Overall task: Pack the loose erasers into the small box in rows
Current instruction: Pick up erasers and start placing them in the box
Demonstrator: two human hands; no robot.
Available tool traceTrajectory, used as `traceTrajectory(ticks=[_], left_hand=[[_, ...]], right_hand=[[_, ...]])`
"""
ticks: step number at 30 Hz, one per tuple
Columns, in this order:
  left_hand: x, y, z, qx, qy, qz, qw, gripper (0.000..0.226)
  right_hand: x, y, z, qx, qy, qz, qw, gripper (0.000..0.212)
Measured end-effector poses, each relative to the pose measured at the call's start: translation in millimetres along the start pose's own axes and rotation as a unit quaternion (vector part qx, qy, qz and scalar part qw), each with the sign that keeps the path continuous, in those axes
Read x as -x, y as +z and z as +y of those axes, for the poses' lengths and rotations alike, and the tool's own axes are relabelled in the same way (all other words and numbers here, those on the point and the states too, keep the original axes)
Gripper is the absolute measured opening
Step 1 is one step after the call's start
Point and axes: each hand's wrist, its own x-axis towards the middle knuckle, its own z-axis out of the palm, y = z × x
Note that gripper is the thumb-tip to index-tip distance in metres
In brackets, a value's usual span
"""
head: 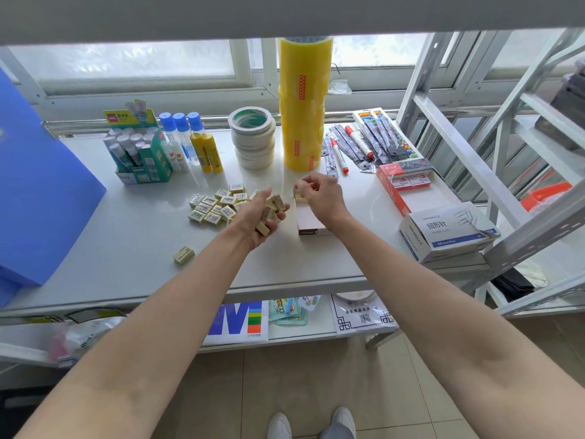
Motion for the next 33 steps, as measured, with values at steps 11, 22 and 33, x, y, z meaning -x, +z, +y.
traceTrajectory(ticks=[11, 22, 33], left_hand=[[7, 8, 3, 0.039, 0.015, -0.012, 0.999, 0.013], [7, 9, 3, -0.068, 0.013, -0.057, 0.996, 0.026], [1, 10, 1, -0.133, 0.083, -0.015, 0.987, 0.008]], right_hand=[[24, -6, -13, -0.194, 0.027, -0.129, 0.972, 0.017], [25, -15, 0, -0.235, 0.032, -0.104, 0.966, 0.029], [26, -16, -1, -0.27, 0.068, -0.076, 0.957, 0.025]])
